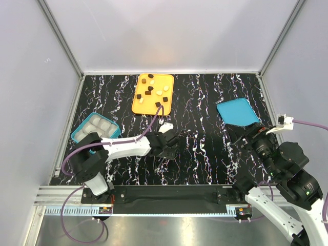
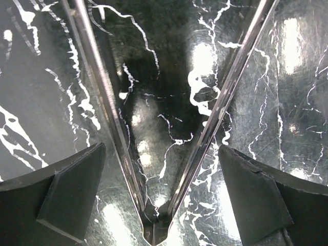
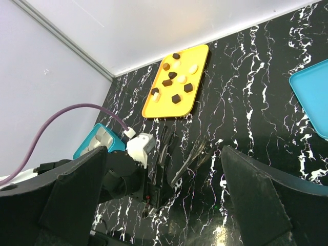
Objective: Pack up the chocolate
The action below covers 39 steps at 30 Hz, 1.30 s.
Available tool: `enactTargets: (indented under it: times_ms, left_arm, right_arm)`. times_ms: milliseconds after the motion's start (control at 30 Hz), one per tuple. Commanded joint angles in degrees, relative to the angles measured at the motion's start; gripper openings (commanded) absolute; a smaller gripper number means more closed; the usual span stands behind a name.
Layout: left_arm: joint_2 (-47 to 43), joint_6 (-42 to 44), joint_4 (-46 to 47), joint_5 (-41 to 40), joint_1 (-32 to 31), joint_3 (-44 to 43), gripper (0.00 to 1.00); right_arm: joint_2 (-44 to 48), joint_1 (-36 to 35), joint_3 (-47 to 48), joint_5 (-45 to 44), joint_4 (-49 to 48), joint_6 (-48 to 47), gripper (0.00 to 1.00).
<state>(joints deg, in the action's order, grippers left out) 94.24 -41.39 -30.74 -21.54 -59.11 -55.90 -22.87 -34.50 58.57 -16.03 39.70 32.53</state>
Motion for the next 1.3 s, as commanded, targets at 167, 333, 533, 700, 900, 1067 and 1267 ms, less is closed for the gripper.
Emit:
enactTargets:
  times_ms: [167,333,533,700,900,1067,1267]
  left_arm:
    - [0.6,4.03,4.64,7.12,1.28,-0.44,0.99]
    - [2.35,5.79,2.88,7.13,1.63,-1.14,0.99]
    - [3.15,5.7,0.24,5.46,1.63,-1.93,0.97]
    - [3.23,8.42,1.74,5.98,1.63,-1.84,0.95]
    - [3.67,9.75,3.58,8.7,2.07,-1.15,0.89]
    - [4.38,9.04,3.15,9.15,2.6,-0.88,0.87]
    - [5.61,7.64,2.36,8.97,3.21,-0.97,0.84]
  right_arm:
    - [0.73,-0.04,-0.38,-2.6,-1.73,-0.72,1.0]
    - [0.81,-0.13,-0.38,-2.34,-1.65,-0.54,1.0]
    - [0.81,-0.13,-0.56,-2.34,-1.82,-0.19,1.0]
    - [0.64,-0.13,-0.73,-2.07,-2.17,0.07,1.0]
    - [0.64,-0.13,-0.65,-2.25,-2.17,0.07,0.99]
    - [1.08,-0.13,-0.91,-2.51,-1.73,0.25,0.99]
    - [1.34,-0.13,-1.09,-2.78,-1.56,0.25,0.99]
